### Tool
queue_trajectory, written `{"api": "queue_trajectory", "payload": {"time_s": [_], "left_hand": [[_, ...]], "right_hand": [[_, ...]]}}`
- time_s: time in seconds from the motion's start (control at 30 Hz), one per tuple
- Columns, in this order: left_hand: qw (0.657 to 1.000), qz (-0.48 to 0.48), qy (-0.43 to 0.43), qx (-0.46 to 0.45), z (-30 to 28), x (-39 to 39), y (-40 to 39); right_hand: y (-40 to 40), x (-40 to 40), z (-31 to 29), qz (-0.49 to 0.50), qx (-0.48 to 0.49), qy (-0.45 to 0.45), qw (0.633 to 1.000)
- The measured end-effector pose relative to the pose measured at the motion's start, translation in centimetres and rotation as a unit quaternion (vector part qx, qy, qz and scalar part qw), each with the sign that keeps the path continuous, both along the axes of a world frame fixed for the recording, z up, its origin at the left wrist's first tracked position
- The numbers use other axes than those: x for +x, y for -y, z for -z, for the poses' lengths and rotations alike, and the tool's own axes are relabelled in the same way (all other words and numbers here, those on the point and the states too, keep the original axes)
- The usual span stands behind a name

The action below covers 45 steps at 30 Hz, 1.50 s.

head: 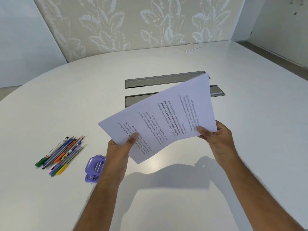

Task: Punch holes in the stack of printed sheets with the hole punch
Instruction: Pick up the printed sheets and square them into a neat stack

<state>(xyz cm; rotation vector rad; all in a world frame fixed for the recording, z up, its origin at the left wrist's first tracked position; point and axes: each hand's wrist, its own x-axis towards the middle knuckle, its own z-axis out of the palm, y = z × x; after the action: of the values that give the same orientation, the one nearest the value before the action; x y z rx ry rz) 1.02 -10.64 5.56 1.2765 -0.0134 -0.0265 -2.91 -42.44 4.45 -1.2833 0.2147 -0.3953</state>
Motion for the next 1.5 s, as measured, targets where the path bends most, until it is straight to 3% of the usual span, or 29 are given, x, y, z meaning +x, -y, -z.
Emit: {"api": "queue_trajectory", "payload": {"time_s": [0.17,0.37,0.67,0.83,0.97,1.13,1.5], "left_hand": [[0.994,0.039,0.007,-0.1,0.1,0.0,1.1],[0.991,0.052,-0.006,-0.12,0.9,-0.3,2.4],[0.993,0.015,-0.041,-0.11,2.2,-0.4,0.0],[0.979,0.103,-0.128,-0.118,1.6,-0.2,-1.8],[0.987,0.138,-0.075,0.028,1.0,-0.1,-1.2],[0.985,0.142,-0.026,0.099,-0.3,0.4,0.2],[0.985,0.06,0.125,0.104,-4.0,0.9,2.2]], "right_hand": [[-2.2,0.5,-0.2,-0.048,0.186,0.059,0.98],[-4.7,0.5,-0.4,-0.081,0.228,0.05,0.969],[-2.9,0.6,-1.6,-0.045,0.071,0.03,0.996],[-1.6,0.2,-1.6,-0.079,0.017,0.011,0.997],[-1.6,-0.1,-1.5,-0.119,-0.04,-0.042,0.991],[-2.4,-0.3,-2.5,-0.177,-0.08,-0.045,0.98],[-4.2,-0.8,-7.2,-0.051,-0.165,0.077,0.982]]}}
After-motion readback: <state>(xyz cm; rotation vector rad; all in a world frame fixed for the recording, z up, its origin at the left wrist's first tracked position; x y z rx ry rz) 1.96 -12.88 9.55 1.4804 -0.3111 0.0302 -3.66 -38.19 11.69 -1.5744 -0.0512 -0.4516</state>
